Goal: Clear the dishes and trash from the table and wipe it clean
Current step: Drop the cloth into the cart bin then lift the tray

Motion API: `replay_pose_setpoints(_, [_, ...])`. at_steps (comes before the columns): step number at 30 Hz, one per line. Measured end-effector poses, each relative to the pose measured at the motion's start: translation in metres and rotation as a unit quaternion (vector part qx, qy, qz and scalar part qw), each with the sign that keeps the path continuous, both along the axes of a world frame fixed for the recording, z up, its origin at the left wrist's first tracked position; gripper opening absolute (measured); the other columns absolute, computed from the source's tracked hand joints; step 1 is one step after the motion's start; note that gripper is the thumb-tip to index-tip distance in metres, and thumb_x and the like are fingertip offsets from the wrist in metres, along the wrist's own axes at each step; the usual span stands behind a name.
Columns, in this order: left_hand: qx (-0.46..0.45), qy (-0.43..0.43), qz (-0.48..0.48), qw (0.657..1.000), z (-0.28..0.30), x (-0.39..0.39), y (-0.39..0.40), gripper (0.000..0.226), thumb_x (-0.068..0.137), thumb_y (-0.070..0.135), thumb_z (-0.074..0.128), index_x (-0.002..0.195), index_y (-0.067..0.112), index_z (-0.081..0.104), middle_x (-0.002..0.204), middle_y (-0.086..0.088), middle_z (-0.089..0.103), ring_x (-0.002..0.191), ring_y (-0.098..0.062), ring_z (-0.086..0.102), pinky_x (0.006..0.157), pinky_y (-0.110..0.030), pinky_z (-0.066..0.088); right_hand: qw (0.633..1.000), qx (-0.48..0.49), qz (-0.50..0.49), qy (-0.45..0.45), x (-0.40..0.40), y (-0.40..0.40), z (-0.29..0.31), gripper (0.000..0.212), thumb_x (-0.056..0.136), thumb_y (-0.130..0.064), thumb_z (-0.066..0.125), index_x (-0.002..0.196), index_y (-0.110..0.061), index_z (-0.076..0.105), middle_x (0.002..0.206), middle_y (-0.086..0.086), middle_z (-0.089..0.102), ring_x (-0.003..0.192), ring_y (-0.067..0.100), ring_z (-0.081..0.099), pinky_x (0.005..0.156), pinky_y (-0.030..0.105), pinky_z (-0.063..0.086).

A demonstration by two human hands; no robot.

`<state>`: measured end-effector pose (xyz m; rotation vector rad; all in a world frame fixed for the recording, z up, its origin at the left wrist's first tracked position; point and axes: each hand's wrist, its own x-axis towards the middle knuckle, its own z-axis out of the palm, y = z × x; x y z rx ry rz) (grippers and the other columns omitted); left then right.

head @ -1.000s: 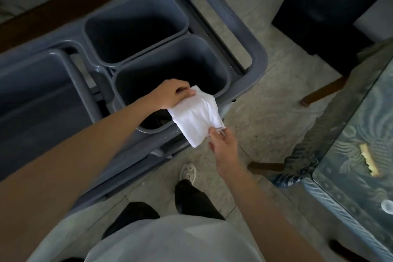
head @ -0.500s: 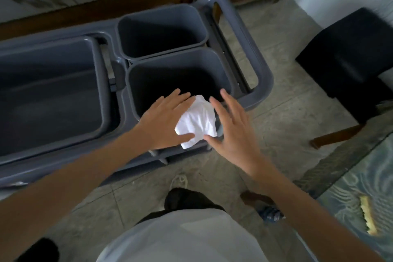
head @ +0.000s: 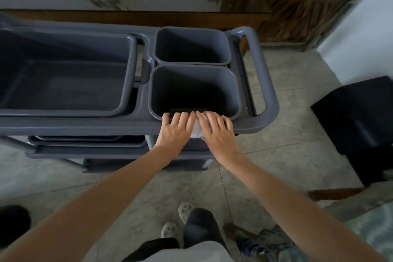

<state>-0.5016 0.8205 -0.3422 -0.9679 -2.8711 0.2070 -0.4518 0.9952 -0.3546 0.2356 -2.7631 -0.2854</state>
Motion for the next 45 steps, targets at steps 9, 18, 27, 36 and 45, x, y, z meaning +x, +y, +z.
replay_pose_setpoints(9, [0.002, -0.03, 0.029, 0.999, -0.005, 0.002, 0.004, 0.094, 0.075, 0.023, 0.083, 0.15, 0.012, 0.027, 0.14, -0.003, 0.052, 0.13, -0.023, 0.053, 0.119, -0.061, 0.028, 0.997, -0.06, 0.033, -0.022, -0.003, 0.01, -0.004, 0.077, 0.089, -0.035, 0.077, 0.155, -0.015, 0.045, 0.145, 0.007, 0.057, 0.133, 0.025, 0.055, 0.106, 0.042, 0.039])
replay_pose_setpoints(18, [0.068, 0.004, 0.111, 0.992, 0.01, 0.026, -0.026, 0.106, 0.086, 0.053, 0.069, 0.163, 0.014, 0.009, 0.172, -0.004, 0.011, 0.158, -0.023, 0.004, 0.127, -0.053, 0.01, 0.982, -0.104, 0.132, -0.082, -0.011, -0.006, 0.013, 0.095, 0.082, -0.053, 0.072, 0.162, -0.022, 0.031, 0.168, 0.007, 0.031, 0.15, 0.025, 0.036, 0.11, 0.048, 0.033])
replay_pose_setpoints(27, [0.111, 0.083, 0.33, 0.934, 0.043, 0.098, -0.164, 0.108, 0.076, 0.071, 0.061, 0.163, 0.033, 0.009, 0.173, 0.002, -0.001, 0.159, -0.027, -0.001, 0.125, -0.059, 0.015, 0.92, -0.127, 0.357, -0.103, -0.037, -0.125, 0.053, 0.09, 0.09, -0.074, 0.054, 0.165, -0.035, 0.022, 0.175, 0.003, 0.009, 0.161, 0.03, 0.008, 0.124, 0.056, 0.019])
replay_pose_setpoints(36, [0.09, 0.137, 0.523, 0.836, 0.07, 0.259, -0.307, 0.085, 0.089, 0.069, 0.049, 0.162, 0.038, 0.016, 0.172, 0.005, 0.003, 0.159, -0.026, -0.001, 0.125, -0.059, 0.013, 0.841, -0.136, 0.513, -0.104, 0.015, -0.299, 0.08, 0.099, 0.083, -0.082, 0.056, 0.165, -0.039, 0.019, 0.175, 0.001, 0.009, 0.162, 0.028, 0.005, 0.127, 0.056, 0.004])
replay_pose_setpoints(45, [0.096, 0.168, 0.683, 0.705, 0.095, 0.442, -0.429, 0.079, 0.093, 0.068, 0.042, 0.161, 0.04, 0.014, 0.172, 0.008, -0.001, 0.159, -0.025, -0.006, 0.126, -0.057, 0.012, 0.764, -0.164, 0.607, -0.146, 0.135, -0.486, 0.108, 0.097, 0.083, -0.082, 0.049, 0.165, -0.042, 0.016, 0.175, 0.0, 0.004, 0.162, 0.028, 0.001, 0.126, 0.061, 0.009])
